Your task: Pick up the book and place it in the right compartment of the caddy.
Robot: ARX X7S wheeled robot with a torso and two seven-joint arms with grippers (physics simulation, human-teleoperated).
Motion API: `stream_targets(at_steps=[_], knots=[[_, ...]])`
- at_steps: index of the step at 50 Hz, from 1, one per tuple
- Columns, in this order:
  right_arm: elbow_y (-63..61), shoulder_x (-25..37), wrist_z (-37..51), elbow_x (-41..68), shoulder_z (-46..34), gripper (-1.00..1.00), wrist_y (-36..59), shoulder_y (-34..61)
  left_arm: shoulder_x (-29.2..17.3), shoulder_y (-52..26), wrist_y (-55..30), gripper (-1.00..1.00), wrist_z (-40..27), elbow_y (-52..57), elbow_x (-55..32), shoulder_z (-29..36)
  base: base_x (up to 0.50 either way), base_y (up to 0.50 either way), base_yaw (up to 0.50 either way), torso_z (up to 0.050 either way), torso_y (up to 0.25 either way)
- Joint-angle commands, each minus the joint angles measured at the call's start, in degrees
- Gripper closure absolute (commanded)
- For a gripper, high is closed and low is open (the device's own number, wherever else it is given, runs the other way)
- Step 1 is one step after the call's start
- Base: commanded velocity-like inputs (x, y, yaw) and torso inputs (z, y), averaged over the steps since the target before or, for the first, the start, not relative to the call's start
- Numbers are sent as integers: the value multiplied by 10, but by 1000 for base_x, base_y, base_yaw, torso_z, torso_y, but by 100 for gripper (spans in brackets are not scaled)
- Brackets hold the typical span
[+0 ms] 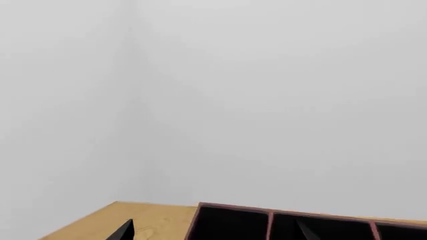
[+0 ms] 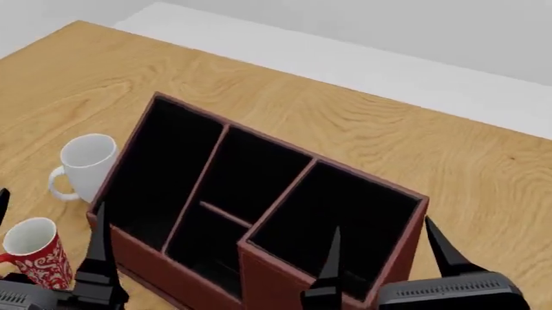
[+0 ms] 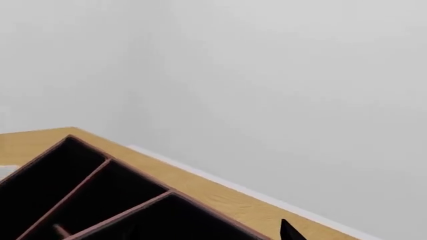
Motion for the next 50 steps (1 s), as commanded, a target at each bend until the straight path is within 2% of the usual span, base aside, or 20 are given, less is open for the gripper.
stream_targets(at_steps=[1,13,22,33,37,38,50], knots=[[6,1,1,3,-2,-100,-6,2,-2,-3,1,-100,-2,-5,-4,1,0,0,500,0,0],[9,3,-3,10,-4,-100,-14,3,-6,-2,-5,-100,-7,4,-6,2,0,0,500,0,0],[5,13,-45,44,-15,-100,-27,6,-7,-3,3,-100,-7,-3,-8,3,-2,-104,0,0,0],[7,12,-27,33,-11,-100,-30,2,-11,-1,-1,-100,-12,5,-9,4,20,-524,0,0,0],[4,12,0,7,-17,-100,6,8,-11,-1,1,-100,-12,3,-11,3,-4,12,2,0,0],[2,14,14,-14,-29,-100,34,15,-11,-1,1,-100,-13,4,-10,4,0,0,500,0,0],[0,14,1,6,-24,-100,10,10,-14,-2,1,-100,-15,4,-14,4,0,0,500,0,0]])
